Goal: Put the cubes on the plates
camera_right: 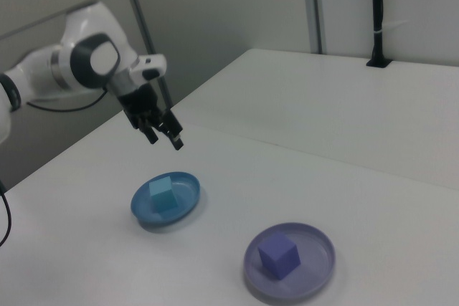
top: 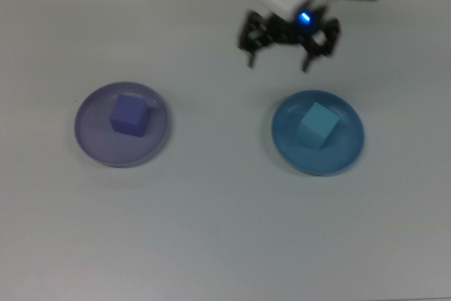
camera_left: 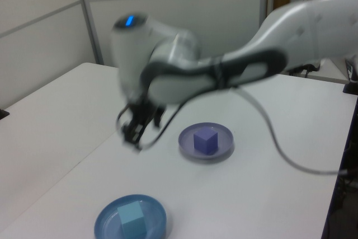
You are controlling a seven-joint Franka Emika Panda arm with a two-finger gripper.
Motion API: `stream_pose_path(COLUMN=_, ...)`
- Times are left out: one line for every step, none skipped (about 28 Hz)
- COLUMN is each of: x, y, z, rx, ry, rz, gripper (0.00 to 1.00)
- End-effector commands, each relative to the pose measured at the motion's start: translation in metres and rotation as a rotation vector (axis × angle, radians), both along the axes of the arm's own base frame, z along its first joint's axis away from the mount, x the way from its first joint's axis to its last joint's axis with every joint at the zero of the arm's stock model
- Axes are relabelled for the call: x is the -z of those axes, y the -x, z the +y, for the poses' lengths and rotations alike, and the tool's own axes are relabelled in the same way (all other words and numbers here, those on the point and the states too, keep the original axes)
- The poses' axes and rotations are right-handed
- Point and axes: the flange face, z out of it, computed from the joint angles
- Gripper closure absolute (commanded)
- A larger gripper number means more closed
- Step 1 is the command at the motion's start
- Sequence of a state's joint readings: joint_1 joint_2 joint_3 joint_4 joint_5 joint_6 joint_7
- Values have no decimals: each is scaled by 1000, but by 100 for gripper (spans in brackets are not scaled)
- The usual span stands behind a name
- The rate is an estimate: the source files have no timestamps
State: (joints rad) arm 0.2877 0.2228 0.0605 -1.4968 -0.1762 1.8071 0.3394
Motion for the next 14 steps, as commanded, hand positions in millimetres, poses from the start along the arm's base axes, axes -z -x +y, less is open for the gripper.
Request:
stream_pose_path(x=-14, y=11, z=-44, rx=-21, ry=20, rz=105, gripper=0)
stream_pose_path(x=-14, y=14, z=-53, rx=-26, ry=31, rz=134, gripper=0)
stream_pose_path(x=-12, y=15, z=-58, rx=-29, ry=35, rz=149, gripper=0)
stream_pose_path(x=-13, y=16, z=-62, rx=-32, ry=38, rz=161, gripper=0)
stream_pose_path(x=-15, y=18, z=-67, rx=-32, ry=40, rz=168, gripper=0)
stream_pose_path(x=-16, y=19, z=-74, rx=-29, ry=41, rz=174, gripper=0)
stream_pose_path(x=-14, y=19, z=-81, rx=-27, ry=41, rz=183, gripper=0)
stream_pose_path(x=-13, y=20, z=-89, rx=-27, ry=41, rz=190, gripper=0)
stream_pose_path(x=-13, y=20, z=-92, rx=-26, ry=41, rz=190, gripper=0)
stream_pose_path(x=-11, y=20, z=-95, rx=-23, ry=42, rz=196, gripper=0)
stream_pose_path(x=-10, y=20, z=-95, rx=-23, ry=42, rz=198, gripper=0)
stream_pose_path(x=-11, y=20, z=-98, rx=-20, ry=41, rz=195, gripper=0)
stream_pose_path(x=-12, y=20, z=-98, rx=-21, ry=41, rz=194, gripper=0)
stream_pose_path(x=-12, y=20, z=-101, rx=-24, ry=41, rz=194, gripper=0)
